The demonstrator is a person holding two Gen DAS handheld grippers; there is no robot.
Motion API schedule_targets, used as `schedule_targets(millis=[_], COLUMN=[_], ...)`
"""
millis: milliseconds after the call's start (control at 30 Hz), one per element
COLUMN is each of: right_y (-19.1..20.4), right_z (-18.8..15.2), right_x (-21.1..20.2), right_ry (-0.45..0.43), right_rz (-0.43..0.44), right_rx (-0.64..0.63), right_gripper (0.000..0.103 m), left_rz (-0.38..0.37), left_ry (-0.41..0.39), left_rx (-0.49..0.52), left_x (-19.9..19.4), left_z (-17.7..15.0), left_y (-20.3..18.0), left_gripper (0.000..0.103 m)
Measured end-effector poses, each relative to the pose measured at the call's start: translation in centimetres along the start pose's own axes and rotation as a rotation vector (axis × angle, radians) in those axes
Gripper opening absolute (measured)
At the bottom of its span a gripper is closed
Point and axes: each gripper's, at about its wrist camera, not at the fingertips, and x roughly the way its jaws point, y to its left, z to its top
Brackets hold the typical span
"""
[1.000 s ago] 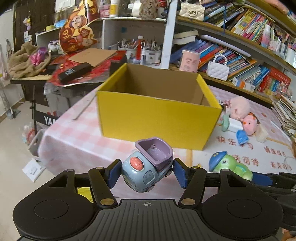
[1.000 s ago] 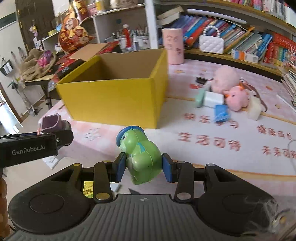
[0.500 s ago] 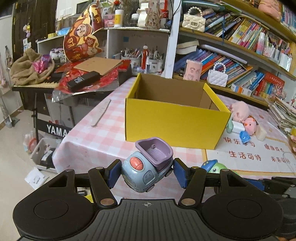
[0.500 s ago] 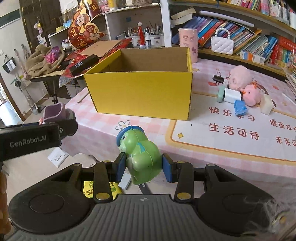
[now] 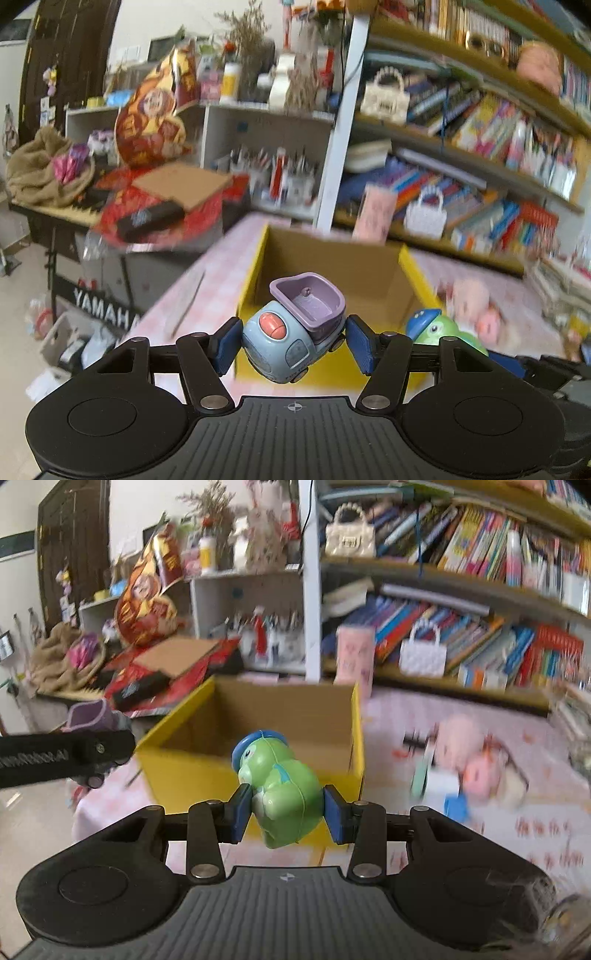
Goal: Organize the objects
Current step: 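Carry truck in left tool and turtle in right tool over the yellow box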
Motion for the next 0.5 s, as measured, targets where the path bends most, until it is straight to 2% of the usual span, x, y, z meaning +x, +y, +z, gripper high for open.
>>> schedule_targets(millis=[100, 200, 500], right_y=[-0.5, -0.8, -2.2], right_z=[2.3, 3.7, 4.4], right_x=[2.7, 6.0, 16.0], right_ry=[-0.025, -0.006, 0.143], right_rz=[-0.018, -0.016, 0.016], right_rx=[-0.018, -0.061, -0.179], right_gripper=[0.039, 0.039, 0.039], left_rz=[-0.006, -0.010, 0.018], left_ry=[-0.024, -0.003, 0.120], left_rx=[-0.002, -0.033, -0.027], left_x=[2.5, 5.8, 15.4], left_z=[2.2, 3.6, 3.3], left_y=[-0.5, -0.7, -2.5], left_gripper=[0.060, 0.060, 0.060])
